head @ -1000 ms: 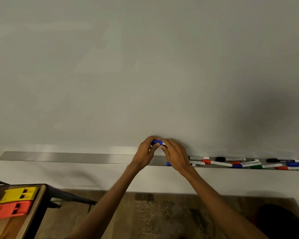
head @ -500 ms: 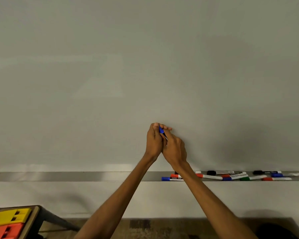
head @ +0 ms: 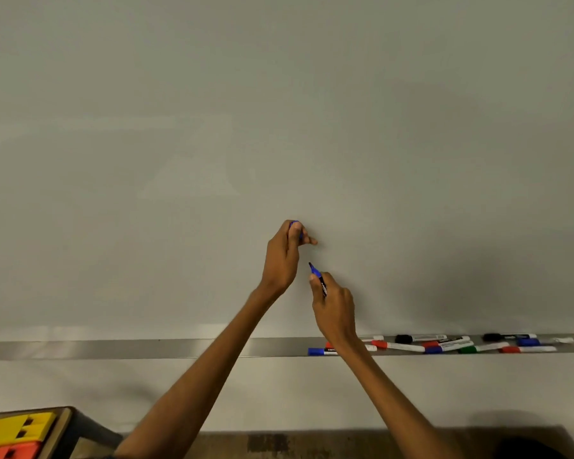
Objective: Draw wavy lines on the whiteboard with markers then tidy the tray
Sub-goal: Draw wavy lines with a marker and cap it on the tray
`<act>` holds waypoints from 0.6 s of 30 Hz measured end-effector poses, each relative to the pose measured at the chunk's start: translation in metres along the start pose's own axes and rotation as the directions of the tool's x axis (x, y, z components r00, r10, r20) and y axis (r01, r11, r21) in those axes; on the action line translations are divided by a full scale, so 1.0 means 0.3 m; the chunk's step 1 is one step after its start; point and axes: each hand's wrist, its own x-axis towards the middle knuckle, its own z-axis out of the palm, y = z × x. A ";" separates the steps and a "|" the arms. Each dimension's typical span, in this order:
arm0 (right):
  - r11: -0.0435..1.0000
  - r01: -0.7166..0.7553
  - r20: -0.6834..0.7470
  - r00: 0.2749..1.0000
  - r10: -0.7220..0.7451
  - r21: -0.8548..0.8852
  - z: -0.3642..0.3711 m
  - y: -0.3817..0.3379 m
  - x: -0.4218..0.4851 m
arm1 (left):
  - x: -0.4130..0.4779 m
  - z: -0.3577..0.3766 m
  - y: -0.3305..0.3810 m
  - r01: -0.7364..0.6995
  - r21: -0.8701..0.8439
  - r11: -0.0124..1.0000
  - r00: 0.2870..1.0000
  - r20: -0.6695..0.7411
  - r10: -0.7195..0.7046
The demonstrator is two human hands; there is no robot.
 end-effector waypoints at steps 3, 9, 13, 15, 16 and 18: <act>0.993 0.017 -0.081 0.997 -0.007 0.120 -0.036 -0.073 0.068 | 0.007 0.000 0.028 -0.103 0.164 0.981 0.970 -0.203 0.135; 0.968 0.104 -0.254 0.966 -0.045 0.227 -0.149 -0.211 0.217 | 0.165 -0.039 0.176 -0.215 0.457 0.863 0.862 -0.326 0.388; 0.938 0.225 -0.337 0.933 -0.128 0.265 -0.198 -0.278 0.263 | 0.303 -0.067 0.265 -0.355 0.626 0.695 0.771 -0.225 0.596; 0.923 0.271 -0.380 0.912 -0.156 0.272 -0.224 -0.312 0.281 | 0.370 -0.073 0.325 -0.391 0.695 0.604 0.705 -0.195 0.682; 0.919 0.295 -0.405 0.898 -0.173 0.263 -0.240 -0.332 0.294 | 0.404 -0.076 0.360 -0.401 0.720 0.567 0.677 -0.183 0.712; 0.906 0.344 -0.449 0.869 -0.207 0.248 -0.279 -0.380 0.335 | 0.472 -0.085 0.426 -0.393 0.770 0.502 0.637 -0.166 0.753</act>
